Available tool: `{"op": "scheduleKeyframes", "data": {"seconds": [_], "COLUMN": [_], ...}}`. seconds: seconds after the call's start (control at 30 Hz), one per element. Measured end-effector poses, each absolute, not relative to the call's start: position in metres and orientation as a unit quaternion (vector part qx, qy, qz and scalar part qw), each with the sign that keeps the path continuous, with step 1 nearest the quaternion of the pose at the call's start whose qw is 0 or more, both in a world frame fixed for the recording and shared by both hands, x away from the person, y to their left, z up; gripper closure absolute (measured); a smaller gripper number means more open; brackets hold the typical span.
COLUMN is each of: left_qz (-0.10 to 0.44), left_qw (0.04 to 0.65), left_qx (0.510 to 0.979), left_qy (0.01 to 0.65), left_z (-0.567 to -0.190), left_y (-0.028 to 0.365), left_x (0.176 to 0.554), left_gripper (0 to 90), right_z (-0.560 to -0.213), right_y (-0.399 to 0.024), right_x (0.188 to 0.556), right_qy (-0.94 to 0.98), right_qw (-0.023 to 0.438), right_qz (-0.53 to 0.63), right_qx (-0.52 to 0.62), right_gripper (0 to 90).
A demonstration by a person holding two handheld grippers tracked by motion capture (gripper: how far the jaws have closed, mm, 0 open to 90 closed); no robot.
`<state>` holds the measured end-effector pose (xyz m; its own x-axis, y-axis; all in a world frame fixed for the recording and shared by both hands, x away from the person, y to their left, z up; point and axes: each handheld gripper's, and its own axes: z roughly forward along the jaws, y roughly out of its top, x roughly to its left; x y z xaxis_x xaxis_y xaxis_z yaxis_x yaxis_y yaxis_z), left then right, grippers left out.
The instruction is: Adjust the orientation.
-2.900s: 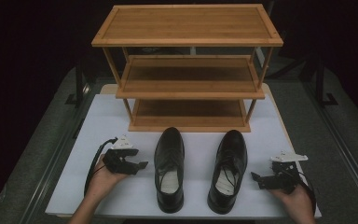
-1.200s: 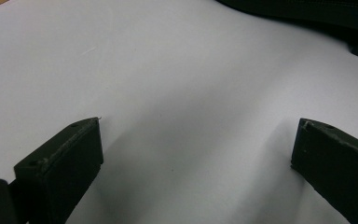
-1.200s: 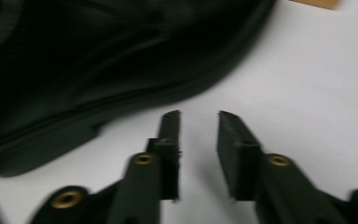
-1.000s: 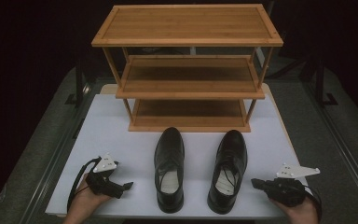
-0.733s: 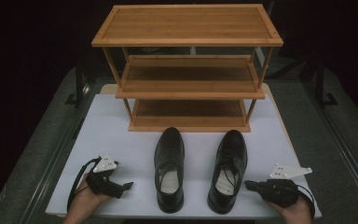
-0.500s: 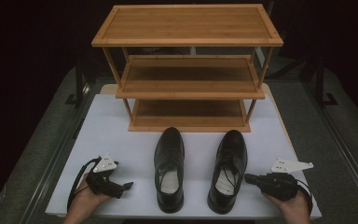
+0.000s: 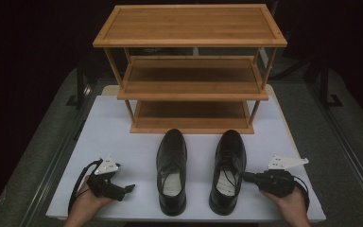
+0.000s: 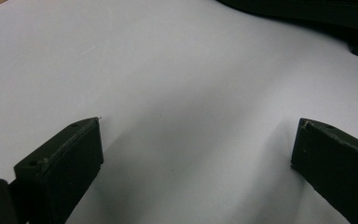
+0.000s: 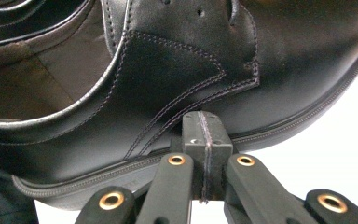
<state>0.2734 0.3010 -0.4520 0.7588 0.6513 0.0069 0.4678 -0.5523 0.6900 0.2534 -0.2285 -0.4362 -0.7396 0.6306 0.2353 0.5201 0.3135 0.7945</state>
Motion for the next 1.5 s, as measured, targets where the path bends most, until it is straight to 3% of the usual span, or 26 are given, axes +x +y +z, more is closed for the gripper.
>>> {"op": "scheduleKeyframes", "data": {"seconds": [0.77,1.2,1.5], "left_qz": [0.132,0.132,0.132], "left_qw": [0.348,0.348,0.348], "left_qx": [0.871,0.871,0.87], "left_qy": [0.322,0.322,0.322], "left_z": [-0.452,-0.452,-0.452], "left_y": [0.301,0.301,0.301], "left_x": [0.273,0.273,0.273], "left_gripper": [1.3,1.3,1.3], "right_z": [-0.433,-0.426,-0.416], "right_y": [-0.178,-0.19,-0.213], "right_x": [0.275,0.283,0.32], "right_qy": [0.834,0.823,0.804], "right_qw": [0.047,0.063,0.105], "right_qz": [0.457,0.466,0.463], "right_qx": [0.305,0.319,0.358], "right_gripper": [89.6,89.5,89.6]}}
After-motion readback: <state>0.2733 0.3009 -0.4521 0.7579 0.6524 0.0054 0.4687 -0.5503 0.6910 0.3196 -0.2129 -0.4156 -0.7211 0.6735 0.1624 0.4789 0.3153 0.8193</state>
